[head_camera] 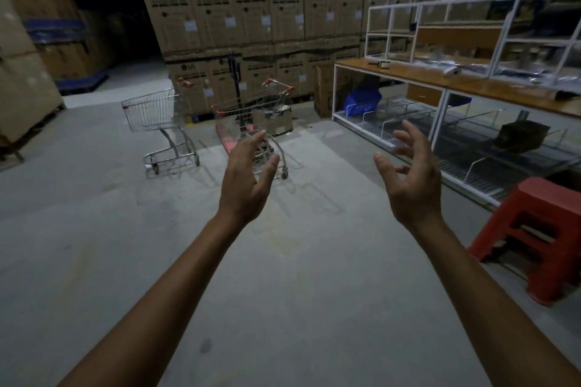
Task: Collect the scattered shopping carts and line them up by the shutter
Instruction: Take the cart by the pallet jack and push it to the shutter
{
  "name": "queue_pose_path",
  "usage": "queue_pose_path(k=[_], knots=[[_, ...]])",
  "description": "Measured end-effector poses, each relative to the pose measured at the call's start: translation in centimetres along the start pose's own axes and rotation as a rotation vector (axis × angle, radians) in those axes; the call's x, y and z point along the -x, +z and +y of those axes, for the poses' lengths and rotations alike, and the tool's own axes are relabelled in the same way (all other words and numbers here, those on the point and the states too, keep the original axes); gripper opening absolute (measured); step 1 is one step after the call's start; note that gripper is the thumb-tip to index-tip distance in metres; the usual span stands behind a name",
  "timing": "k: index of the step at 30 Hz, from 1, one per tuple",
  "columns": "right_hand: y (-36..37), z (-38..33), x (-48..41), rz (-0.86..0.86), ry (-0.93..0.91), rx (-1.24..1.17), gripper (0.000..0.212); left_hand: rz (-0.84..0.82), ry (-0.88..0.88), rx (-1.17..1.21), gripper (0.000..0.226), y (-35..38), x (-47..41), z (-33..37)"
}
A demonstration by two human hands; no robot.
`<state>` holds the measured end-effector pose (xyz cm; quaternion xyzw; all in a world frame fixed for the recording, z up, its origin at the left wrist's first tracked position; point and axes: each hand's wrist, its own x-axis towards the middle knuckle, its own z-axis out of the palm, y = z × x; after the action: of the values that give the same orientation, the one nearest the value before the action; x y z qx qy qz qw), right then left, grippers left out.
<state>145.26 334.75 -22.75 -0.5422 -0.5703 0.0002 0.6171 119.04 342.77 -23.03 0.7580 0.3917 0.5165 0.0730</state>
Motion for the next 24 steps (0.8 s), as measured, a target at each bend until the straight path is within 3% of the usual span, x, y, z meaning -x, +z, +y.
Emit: queue_pose_path(k=[11,24], knots=[[12.1,16.2,-15.2,-0.050,-0.003,0.015,0.073,0.006,-0.044,0.043,0.055,15.9,-14.5,-14.9],[26.0,34.9,-41.5,-0.069,-0.011,0.065,0.070,-0.004,-0.044,0.030,0.062,33.4,-41.0,-31.0]])
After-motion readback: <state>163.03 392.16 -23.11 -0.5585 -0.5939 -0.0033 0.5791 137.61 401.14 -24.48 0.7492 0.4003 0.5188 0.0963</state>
